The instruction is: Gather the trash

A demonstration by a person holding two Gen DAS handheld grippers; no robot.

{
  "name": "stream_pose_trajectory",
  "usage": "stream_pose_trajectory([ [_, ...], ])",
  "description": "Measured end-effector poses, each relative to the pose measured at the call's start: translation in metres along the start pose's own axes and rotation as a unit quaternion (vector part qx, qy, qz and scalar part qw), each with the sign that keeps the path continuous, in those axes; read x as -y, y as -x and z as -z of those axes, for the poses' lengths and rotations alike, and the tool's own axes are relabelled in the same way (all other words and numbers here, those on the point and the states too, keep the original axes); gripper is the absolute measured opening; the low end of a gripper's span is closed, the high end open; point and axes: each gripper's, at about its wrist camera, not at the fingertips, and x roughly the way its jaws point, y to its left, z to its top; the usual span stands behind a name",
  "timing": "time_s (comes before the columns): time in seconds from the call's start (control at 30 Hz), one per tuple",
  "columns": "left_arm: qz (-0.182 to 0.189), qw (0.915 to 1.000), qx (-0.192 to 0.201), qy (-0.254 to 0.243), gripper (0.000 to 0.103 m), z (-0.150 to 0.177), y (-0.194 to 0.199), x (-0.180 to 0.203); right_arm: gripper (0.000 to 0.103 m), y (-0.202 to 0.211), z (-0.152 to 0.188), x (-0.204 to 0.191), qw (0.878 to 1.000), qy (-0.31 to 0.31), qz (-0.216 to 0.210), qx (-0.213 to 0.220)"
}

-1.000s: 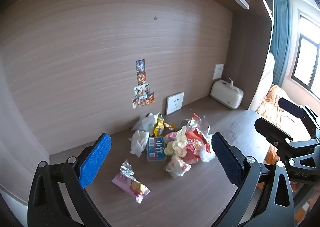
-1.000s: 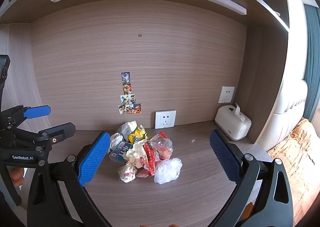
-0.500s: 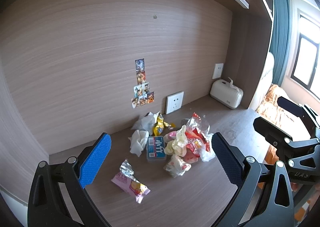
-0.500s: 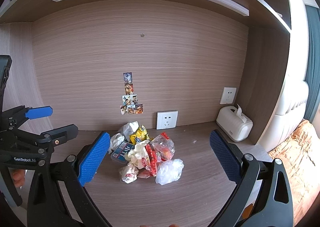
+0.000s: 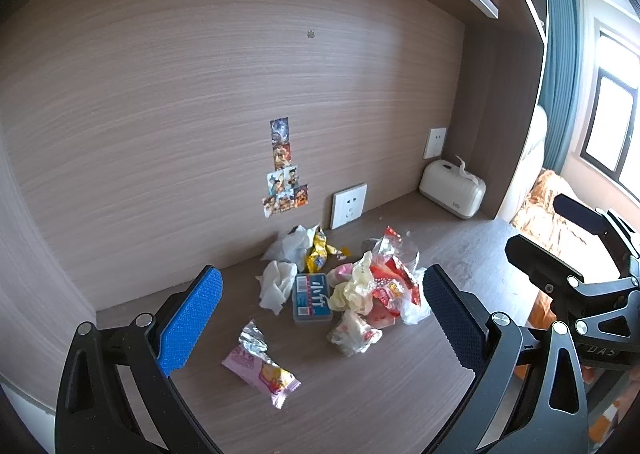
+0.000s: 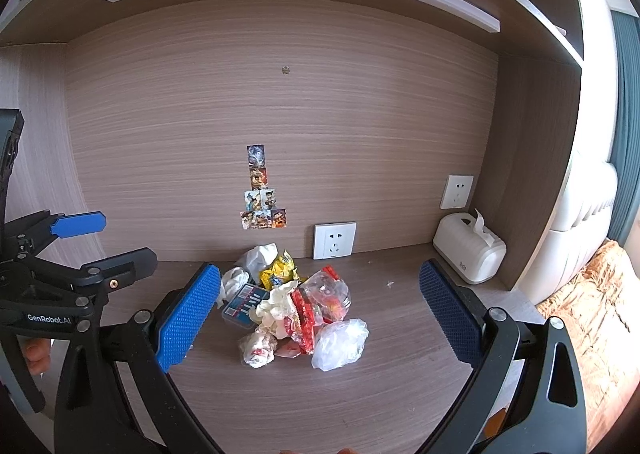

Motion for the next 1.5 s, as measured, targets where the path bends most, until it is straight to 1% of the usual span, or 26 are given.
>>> stream_pose_trajectory([
  [1.5, 0.002, 1.0000, -0.005, -0.003, 0.098, 0.0003, -0.0066, 0.0044, 0.099, -0.0098, -0.0033, 0.0020, 1.000, -0.001, 0.000, -0.006],
])
